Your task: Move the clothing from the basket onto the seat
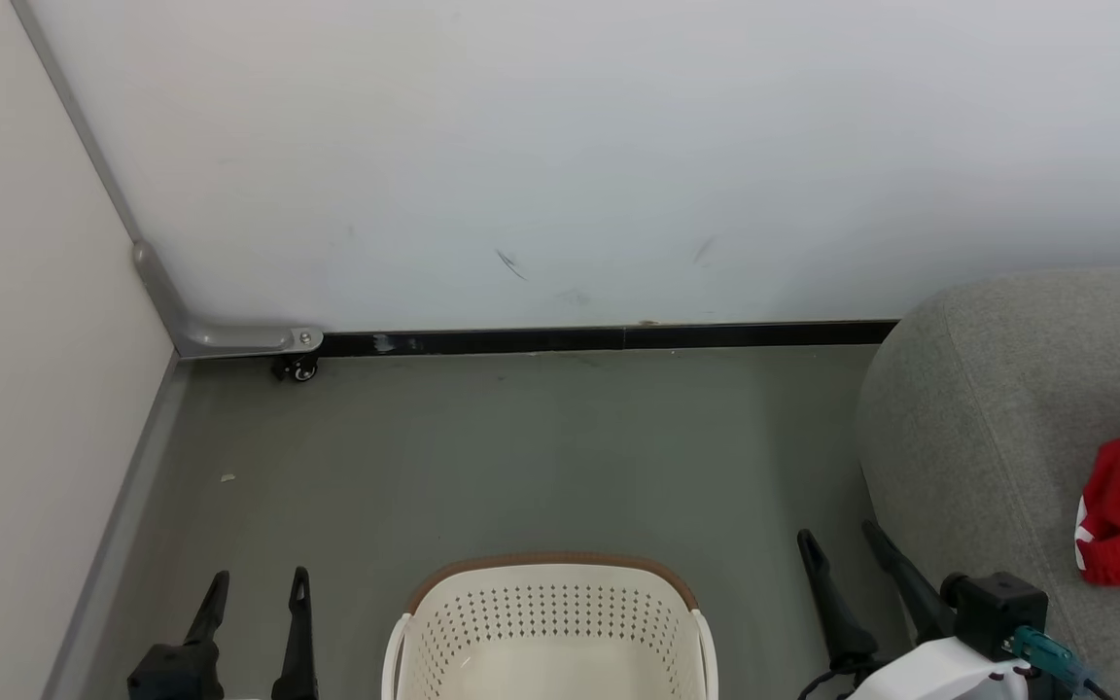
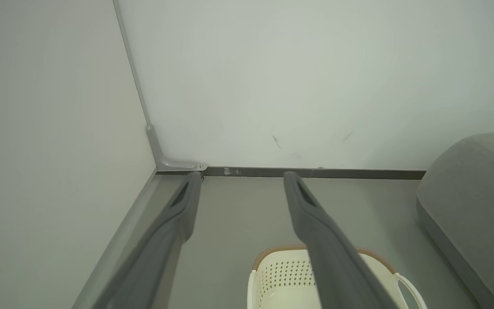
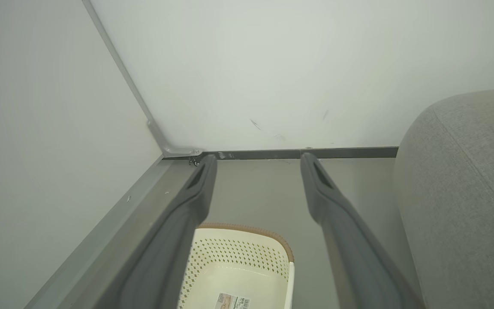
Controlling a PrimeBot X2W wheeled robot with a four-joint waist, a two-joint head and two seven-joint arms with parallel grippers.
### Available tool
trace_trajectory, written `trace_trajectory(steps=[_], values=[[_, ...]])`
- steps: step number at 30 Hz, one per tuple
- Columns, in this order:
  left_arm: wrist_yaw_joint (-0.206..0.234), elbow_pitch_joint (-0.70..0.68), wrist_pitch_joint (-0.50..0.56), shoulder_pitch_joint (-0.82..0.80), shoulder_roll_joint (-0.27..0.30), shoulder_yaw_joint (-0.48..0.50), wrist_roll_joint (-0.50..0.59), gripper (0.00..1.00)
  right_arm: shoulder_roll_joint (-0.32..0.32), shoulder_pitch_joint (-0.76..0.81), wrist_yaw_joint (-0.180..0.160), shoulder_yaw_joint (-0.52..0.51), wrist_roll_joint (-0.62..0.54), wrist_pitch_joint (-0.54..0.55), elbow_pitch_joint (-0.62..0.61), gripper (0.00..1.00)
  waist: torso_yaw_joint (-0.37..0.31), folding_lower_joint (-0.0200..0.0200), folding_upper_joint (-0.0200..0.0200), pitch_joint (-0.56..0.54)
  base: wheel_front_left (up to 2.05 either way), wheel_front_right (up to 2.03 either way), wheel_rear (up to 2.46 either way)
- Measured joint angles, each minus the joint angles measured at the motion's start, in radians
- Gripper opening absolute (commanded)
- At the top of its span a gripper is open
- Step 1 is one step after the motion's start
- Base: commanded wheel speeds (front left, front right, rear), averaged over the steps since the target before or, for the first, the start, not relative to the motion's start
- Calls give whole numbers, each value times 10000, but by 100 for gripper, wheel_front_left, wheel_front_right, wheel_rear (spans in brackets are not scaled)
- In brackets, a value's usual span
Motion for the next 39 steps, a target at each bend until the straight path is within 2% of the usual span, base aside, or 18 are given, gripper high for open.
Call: trace_trajectory(steps=[2,3,12,32,39], values=[[15,75,0,-1,13,-2,69,100,0,0,0,0,-2,10,-10,100,1,0,0,5,0,0,0],[15,117,2,0,10,-6,65,0,0,0,0,0,-2,65,-12,0,1,0,0,8,0,0,0],[-75,656,104,425,-341,-107,-111,0,27,431,2,-13,86,69,556,0,1,0,0,12,0,0,0],[-619,606,721,397,-614,535,-2336,0,48,386,0,-362,2610,353,278,0,-17,5,0,90,0,0,0],[-865,564,924,343,-706,754,-3033,0,52,361,0,-477,3352,479,196,0,-26,45,0,107,0,0,0]])
